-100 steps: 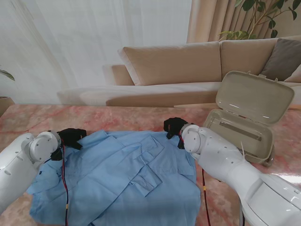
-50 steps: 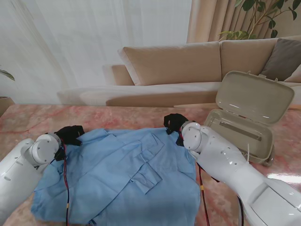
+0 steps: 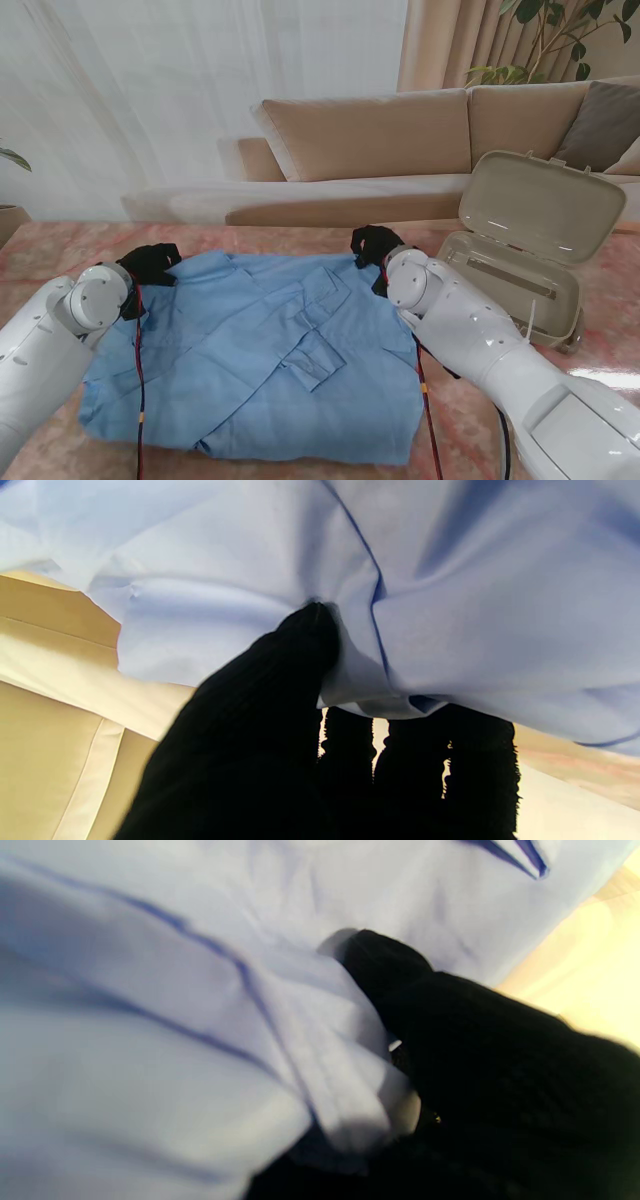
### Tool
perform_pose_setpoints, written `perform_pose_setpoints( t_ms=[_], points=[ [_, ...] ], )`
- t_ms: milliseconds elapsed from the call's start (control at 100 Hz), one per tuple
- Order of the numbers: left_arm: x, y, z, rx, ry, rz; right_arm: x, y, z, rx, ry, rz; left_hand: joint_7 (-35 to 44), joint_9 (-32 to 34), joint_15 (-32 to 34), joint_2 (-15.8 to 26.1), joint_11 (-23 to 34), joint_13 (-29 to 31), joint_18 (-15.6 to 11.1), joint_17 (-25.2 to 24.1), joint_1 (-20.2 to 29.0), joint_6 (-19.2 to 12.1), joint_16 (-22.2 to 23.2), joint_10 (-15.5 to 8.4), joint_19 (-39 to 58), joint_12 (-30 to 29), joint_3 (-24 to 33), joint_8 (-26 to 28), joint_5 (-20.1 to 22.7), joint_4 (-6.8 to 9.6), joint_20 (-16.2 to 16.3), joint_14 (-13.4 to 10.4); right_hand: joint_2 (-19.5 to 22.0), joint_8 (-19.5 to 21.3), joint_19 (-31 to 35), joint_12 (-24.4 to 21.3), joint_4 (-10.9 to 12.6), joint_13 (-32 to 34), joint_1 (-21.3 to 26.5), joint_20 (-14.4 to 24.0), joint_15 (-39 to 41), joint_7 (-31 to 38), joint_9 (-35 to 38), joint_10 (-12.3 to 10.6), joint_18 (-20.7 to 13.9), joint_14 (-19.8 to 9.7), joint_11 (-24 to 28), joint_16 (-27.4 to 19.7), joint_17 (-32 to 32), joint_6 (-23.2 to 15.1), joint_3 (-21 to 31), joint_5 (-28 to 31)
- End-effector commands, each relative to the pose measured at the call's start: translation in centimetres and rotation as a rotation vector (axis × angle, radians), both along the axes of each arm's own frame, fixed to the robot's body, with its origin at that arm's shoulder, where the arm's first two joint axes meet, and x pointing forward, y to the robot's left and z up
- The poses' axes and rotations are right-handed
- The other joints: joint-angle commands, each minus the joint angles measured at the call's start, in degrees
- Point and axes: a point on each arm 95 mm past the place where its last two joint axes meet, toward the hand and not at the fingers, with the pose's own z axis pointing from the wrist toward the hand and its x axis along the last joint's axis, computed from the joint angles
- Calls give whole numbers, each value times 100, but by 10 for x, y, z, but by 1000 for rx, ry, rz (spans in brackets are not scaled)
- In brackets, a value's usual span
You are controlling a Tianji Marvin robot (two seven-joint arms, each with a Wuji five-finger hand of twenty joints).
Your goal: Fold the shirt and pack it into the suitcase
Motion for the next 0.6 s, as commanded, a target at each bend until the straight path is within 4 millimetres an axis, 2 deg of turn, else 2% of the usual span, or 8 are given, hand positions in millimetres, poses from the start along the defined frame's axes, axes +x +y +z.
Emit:
perform_pose_setpoints(
  t_ms=[0,220,330,370,450,510,530,590],
  points=[
    [5,0,8,-10,-16,4,5,6,10,17,-8,-1,228,218,324,15,107,210,88,29,419,-130,69,-50,372,-4,383,121,69,153,131,190,-6,49,967,-79,194,329,255,-43,509,302,-43,346,-372,-310,387,201,281,-227,273,201],
    [11,-2,22,-30,-66,18,11,6,22,33,-45,-30,273,199,235,8,131,201,115,22,439,-152,29,-84,284,-23,385,114,81,132,114,175,-113,58,925,-59,301,329,307,-18,517,308,-69,488,-317,-310,436,225,302,-227,402,236],
    [9,-4,29,-40,-95,20,11,6,30,42,-77,-41,274,195,220,10,136,199,119,24,443,-144,23,-73,275,-30,384,102,75,128,116,163,-105,58,-208,-62,307,331,321,2721,508,310,-86,492,241,-309,424,246,-951,-241,401,243],
    [7,-4,30,-46,-104,21,10,5,33,45,-89,-45,281,193,213,6,141,202,120,24,446,-141,20,-77,270,-33,385,98,78,127,118,167,-111,55,215,-55,299,331,308,1162,508,308,-69,493,118,-309,436,246,-235,-239,392,243],
    [2,-5,32,-47,-114,14,7,3,37,54,-99,-53,286,193,202,3,148,203,126,12,461,-137,18,-69,245,-34,389,93,87,127,114,191,-114,55,124,-55,297,331,312,911,508,308,-69,493,469,-309,436,246,-757,-239,386,246],
    [-2,-5,33,-33,-127,-1,4,0,38,61,-99,-56,290,200,197,-3,151,215,129,14,459,-126,18,-66,236,-38,386,89,91,123,115,179,-109,58,1014,-55,292,330,321,3280,492,305,-68,493,87,-294,437,240,-321,-232,398,243],
    [-4,-5,33,-32,-129,-4,3,-1,38,64,-100,-56,291,201,196,-2,152,217,130,14,460,-125,19,-68,234,-39,387,88,91,123,116,182,-112,60,195,-53,290,332,323,2613,484,305,-69,494,322,-284,435,236,-826,-230,404,244],
    [-8,-5,33,-30,-136,-13,-1,-4,38,66,-104,-50,292,199,189,-4,152,206,131,15,468,-124,22,-62,231,-42,389,85,92,123,118,202,-105,61,861,-50,289,330,323,4186,482,303,-73,495,46,-281,430,235,-629,-226,403,240]
  ],
)
